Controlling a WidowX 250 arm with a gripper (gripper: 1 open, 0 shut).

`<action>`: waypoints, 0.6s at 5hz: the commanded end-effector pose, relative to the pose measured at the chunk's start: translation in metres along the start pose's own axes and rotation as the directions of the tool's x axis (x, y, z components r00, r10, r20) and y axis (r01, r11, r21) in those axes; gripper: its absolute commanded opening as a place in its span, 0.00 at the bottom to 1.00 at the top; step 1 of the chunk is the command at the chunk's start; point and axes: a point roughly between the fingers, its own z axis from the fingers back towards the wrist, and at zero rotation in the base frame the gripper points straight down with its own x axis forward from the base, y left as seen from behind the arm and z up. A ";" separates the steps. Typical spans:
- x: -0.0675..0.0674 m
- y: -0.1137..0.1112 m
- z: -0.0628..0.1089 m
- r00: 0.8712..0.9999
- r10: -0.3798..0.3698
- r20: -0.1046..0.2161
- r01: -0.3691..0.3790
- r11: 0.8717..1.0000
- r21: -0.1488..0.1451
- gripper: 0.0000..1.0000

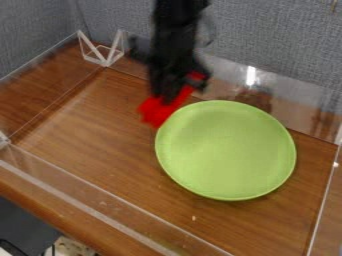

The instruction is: Put the red object on the right side

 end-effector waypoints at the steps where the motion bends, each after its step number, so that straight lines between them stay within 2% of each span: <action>1: 0.021 -0.031 0.011 0.998 -0.040 0.056 0.042 0.998 -0.038 0.00; 2: 0.019 -0.046 0.004 0.998 -0.051 0.039 0.053 0.996 -0.070 0.00; 3: 0.009 -0.060 -0.010 0.998 -0.065 0.020 0.066 0.994 -0.091 0.00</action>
